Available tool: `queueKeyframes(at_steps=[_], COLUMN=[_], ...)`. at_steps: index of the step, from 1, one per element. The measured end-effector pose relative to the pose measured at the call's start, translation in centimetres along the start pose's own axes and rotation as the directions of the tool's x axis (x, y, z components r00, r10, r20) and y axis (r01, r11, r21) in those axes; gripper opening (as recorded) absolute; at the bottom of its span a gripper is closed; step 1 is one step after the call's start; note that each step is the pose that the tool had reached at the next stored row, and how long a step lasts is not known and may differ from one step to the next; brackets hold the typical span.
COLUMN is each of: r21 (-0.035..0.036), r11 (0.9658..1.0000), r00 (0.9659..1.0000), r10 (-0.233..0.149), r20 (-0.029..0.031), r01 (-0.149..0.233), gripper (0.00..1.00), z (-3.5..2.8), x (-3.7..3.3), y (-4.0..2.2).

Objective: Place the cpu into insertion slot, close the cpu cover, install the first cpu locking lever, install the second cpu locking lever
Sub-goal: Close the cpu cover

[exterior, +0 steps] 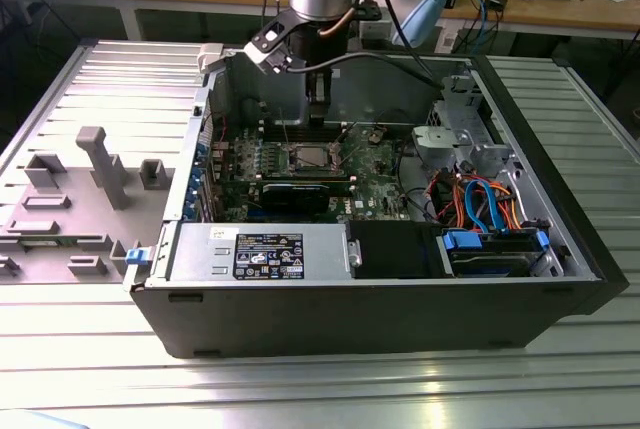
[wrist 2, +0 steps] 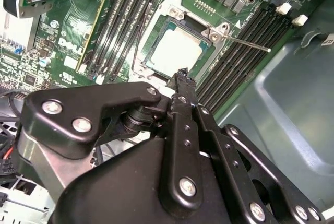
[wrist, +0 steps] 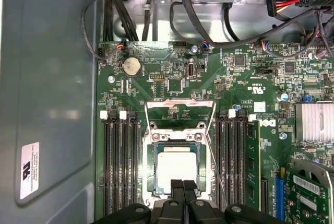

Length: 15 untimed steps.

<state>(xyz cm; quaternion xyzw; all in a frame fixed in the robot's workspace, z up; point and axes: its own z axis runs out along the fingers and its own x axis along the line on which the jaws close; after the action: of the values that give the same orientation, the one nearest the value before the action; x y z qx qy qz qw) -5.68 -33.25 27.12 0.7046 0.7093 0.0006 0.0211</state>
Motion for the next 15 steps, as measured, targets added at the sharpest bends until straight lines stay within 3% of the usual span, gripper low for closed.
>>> queueKeyframes(at_steps=[3, 5, 8, 10, 15], r21=[0.0002, 0.0018, 0.0062, 0.0123, 0.0265], r11=[1.0000, 1.0000, 1.0000, 0.9999, 0.9996], r00=[1.0000, 1.0000, 1.0000, 1.0000, 1.0000], r10=[0.000, 0.000, 0.000, 0.000, -0.005], r20=[0.0001, 0.0006, 0.0008, 0.0008, 0.0003], r01=[0.000, 0.000, 0.000, 0.000, 0.005], gripper=[0.11, 0.11, 0.11, 0.11, 0.11], z=[0.03, 0.06, 0.12, 0.18, 0.30], x=[-0.47, -0.75, -0.93, -0.96, -0.98], y=[0.28, 1.08, 3.09, 4.80, 7.54])
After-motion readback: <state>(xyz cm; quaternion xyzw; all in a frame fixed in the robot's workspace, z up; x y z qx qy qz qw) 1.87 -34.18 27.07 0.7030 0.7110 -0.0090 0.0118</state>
